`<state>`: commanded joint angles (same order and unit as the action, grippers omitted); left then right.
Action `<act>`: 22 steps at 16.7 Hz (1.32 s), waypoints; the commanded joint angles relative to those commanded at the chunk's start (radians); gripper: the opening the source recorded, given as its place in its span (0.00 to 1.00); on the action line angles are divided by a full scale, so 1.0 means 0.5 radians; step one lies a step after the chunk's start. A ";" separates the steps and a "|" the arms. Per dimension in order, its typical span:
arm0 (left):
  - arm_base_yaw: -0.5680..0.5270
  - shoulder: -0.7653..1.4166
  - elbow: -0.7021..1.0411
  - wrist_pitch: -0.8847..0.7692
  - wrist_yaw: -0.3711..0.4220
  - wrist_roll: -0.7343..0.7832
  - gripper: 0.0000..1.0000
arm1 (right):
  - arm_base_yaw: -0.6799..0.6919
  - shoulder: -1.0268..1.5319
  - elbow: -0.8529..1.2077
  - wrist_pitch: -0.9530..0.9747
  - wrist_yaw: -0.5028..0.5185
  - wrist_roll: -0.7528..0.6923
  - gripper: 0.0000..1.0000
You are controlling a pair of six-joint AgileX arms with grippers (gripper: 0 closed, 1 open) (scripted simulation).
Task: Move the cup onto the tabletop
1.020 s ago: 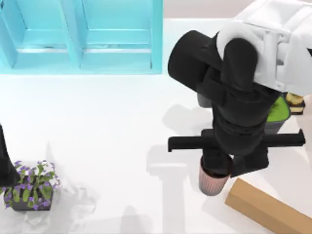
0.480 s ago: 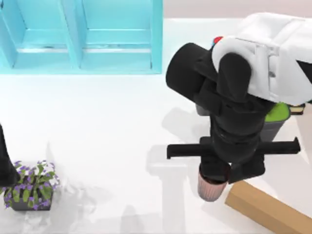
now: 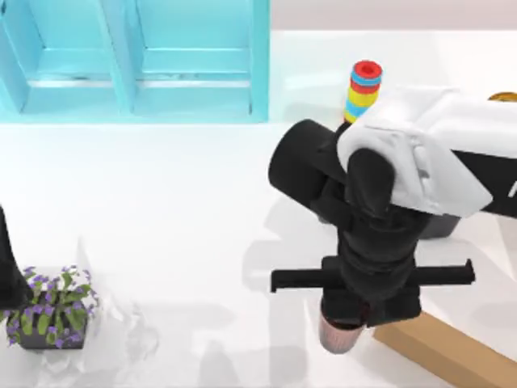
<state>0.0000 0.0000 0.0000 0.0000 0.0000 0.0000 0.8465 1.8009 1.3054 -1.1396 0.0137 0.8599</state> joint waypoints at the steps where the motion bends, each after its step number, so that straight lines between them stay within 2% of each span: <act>1: 0.000 0.000 0.000 0.000 0.000 0.000 1.00 | 0.000 0.000 0.000 0.000 0.000 0.000 0.00; 3: 0.000 0.000 0.000 0.000 0.000 0.000 1.00 | 0.000 0.000 0.000 0.000 0.000 0.000 0.00; 16: 0.000 0.000 0.000 0.000 0.000 0.000 1.00 | 0.000 0.000 0.000 0.000 0.000 0.000 0.98; 22: 0.000 0.000 0.000 0.000 0.000 0.000 1.00 | 0.000 0.000 0.000 0.000 0.000 0.000 1.00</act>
